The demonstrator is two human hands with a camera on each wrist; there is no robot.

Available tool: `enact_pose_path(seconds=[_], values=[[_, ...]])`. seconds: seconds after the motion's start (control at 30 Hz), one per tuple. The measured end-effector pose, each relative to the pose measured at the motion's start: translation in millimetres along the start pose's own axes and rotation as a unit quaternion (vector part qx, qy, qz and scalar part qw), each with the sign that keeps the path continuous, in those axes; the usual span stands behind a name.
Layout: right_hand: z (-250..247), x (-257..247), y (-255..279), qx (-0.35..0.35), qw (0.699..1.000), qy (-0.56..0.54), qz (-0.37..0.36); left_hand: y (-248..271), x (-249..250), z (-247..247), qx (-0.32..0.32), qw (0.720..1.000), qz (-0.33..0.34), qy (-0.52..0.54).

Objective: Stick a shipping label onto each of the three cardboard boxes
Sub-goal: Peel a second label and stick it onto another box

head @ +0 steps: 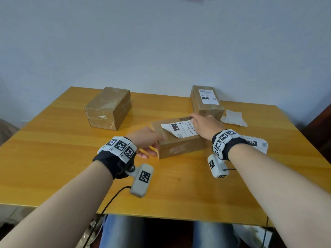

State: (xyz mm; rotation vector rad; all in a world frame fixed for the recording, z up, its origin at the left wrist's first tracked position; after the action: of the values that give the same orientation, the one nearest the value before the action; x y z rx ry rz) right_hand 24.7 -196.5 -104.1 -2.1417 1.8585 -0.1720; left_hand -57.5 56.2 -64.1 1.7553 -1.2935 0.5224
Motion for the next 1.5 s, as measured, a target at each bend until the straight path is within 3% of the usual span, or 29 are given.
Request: enact_pose_path(seconds=[0.17,0.3,0.37,0.5,0.6,0.67,0.73,0.83,0.9,1.27,1.5], values=[[-0.5,5.1,9.2,0.031,0.998,0.008,0.061,-9.4,0.2,3.3,0.048,0.998,-0.005,0.051],[-15.2,11.8,16.1,-0.023,0.991,0.005,0.135,-23.1,6.0,10.2,0.091,0.968,-0.017,0.233],[-24.3,14.7,18.4,-0.049,0.988,-0.002,0.146,-25.6,8.4,16.9,0.101,0.956,-0.022,0.274],[-37.9,6.7,27.8,-0.113,0.983,-0.089,0.110,-24.5,11.3,36.1,0.050,0.972,-0.006,0.228],[-51.8,-7.3,37.6,-0.253,0.949,-0.168,0.077,-24.5,13.4,40.9,0.064,0.984,0.032,0.165],[-57.3,-11.6,40.0,-0.286,0.933,-0.202,0.086,-25.3,12.4,42.1,0.067,0.992,0.050,0.095],[-58.2,-10.5,35.6,-0.208,0.950,-0.207,0.110,-25.1,10.6,43.4,0.056,0.996,0.037,0.057],[-53.3,-8.0,29.7,-0.015,0.985,-0.135,0.103,-24.4,11.1,45.3,0.048,0.998,0.026,0.023],[-46.4,-11.0,29.8,0.044,0.992,-0.087,0.084,-22.3,12.9,45.9,0.045,0.999,0.023,0.005],[-8.7,-46.4,24.2,-0.046,0.994,-0.061,0.084,-20.1,4.7,47.2,-0.029,0.999,-0.015,-0.012],[-1.2,-49.8,23.1,-0.036,0.997,-0.030,0.058,-29.5,1.7,42.7,-0.042,0.999,-0.017,-0.010]])
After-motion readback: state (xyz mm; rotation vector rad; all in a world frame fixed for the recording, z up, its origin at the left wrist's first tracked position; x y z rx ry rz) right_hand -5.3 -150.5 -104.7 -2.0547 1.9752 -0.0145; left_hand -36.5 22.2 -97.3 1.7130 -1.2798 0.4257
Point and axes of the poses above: each hand's wrist, its own y-axis away from the middle knuckle, its own z-axis out of the palm, x = y × z, the point moved 1 cm from there along -y, towards the middle knuckle, and after that the axes turned 15 degrees about x, right-handed, at the moved point
